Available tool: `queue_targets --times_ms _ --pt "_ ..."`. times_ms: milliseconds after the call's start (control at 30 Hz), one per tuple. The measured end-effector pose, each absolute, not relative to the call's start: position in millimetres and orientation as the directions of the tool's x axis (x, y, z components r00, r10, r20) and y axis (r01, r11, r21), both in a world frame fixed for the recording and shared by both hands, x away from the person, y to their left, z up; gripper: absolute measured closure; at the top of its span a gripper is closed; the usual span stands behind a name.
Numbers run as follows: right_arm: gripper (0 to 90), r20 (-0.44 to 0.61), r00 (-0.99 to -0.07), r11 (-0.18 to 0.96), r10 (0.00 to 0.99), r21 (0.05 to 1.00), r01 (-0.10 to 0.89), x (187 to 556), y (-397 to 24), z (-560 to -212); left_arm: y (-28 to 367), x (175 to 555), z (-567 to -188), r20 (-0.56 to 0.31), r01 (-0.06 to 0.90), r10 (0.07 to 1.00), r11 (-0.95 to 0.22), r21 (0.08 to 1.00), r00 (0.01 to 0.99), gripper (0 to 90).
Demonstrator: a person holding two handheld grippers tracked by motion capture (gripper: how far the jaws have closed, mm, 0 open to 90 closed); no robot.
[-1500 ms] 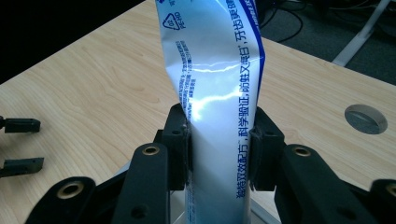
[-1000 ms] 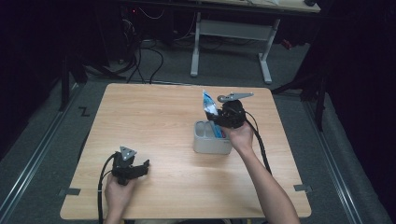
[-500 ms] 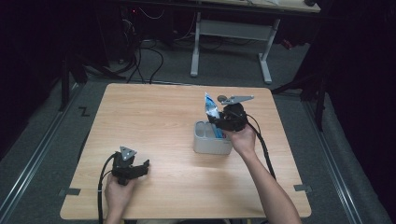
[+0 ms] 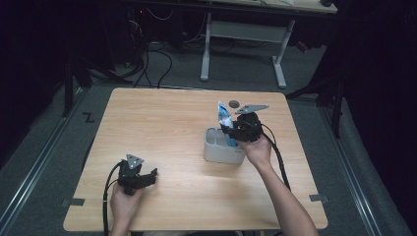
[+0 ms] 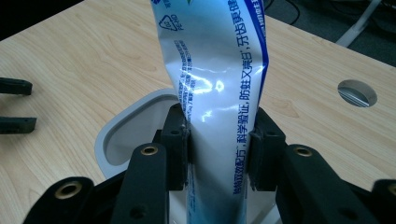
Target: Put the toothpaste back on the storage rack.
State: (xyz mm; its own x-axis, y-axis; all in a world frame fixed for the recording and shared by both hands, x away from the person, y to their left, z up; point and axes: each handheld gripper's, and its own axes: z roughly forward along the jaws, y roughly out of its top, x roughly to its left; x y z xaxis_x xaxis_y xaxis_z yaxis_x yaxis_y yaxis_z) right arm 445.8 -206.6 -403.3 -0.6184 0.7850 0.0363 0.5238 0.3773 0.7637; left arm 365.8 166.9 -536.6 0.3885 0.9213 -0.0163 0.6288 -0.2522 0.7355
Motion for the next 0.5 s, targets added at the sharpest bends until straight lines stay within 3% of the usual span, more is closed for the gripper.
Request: queue_targets --times_ms 500 --pt "64.5 0.014 -0.622 0.404 0.783 0.748 0.527 445.9 -205.2 -408.6 166.9 365.8 -536.6 -0.016 0.629 0.921 -0.252 0.735 0.389 23.1"
